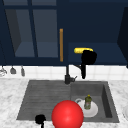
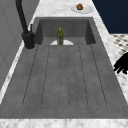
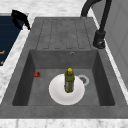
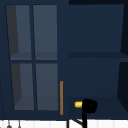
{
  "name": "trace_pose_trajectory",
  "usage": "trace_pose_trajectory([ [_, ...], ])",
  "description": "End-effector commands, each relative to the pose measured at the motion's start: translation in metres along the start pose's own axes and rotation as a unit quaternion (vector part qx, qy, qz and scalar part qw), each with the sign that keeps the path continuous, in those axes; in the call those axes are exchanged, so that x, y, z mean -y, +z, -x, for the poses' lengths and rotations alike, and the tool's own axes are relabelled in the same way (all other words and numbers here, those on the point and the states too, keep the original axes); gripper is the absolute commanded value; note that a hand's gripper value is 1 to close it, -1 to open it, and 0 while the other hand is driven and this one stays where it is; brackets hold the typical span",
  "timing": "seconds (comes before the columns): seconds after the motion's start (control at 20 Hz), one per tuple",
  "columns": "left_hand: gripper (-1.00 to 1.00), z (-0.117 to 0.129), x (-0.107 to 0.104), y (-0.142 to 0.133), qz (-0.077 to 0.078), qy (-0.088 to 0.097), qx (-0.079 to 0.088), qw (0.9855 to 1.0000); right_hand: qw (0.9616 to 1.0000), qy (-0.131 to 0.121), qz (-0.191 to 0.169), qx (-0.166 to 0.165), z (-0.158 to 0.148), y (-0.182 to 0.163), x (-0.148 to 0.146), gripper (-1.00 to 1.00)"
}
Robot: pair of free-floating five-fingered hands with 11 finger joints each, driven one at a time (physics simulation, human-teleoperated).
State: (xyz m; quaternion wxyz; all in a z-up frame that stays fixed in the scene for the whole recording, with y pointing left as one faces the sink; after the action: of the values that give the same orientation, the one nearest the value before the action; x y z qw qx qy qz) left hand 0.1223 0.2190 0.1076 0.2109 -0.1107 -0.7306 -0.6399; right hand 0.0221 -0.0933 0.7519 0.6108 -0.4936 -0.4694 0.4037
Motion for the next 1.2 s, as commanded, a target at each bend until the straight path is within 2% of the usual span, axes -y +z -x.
trace_pose_trajectory([
  [0.0,0.00,0.000,0.000,0.000,0.000,0.000,0.000,1.0000,0.9992,0.013,0.005,-0.037,-0.014,-0.006,0.026,-1.00],
  [0.15,0.00,0.000,0.000,0.000,0.000,0.000,0.000,1.0000,0.9985,0.027,-0.036,-0.031,-0.021,-0.022,0.032,-1.00],
  [0.3,0.00,0.000,0.000,0.000,0.000,0.000,0.000,1.0000,0.9988,0.019,-0.036,-0.027,-0.027,-0.043,0.043,-1.00],
  [0.6,0.00,0.000,0.000,0.000,0.000,0.000,0.000,1.0000,0.9983,0.024,-0.048,-0.025,-0.041,-0.086,0.066,-1.00],
  [0.8,0.00,0.000,0.000,0.000,0.000,0.000,0.000,1.0000,0.9974,0.027,-0.065,-0.017,-0.048,-0.114,0.067,-1.00],
  [1.15,0.00,0.000,0.000,0.000,0.000,0.000,0.000,1.0000,0.9974,0.033,-0.064,0.001,-0.057,-0.160,0.065,-1.00],
])
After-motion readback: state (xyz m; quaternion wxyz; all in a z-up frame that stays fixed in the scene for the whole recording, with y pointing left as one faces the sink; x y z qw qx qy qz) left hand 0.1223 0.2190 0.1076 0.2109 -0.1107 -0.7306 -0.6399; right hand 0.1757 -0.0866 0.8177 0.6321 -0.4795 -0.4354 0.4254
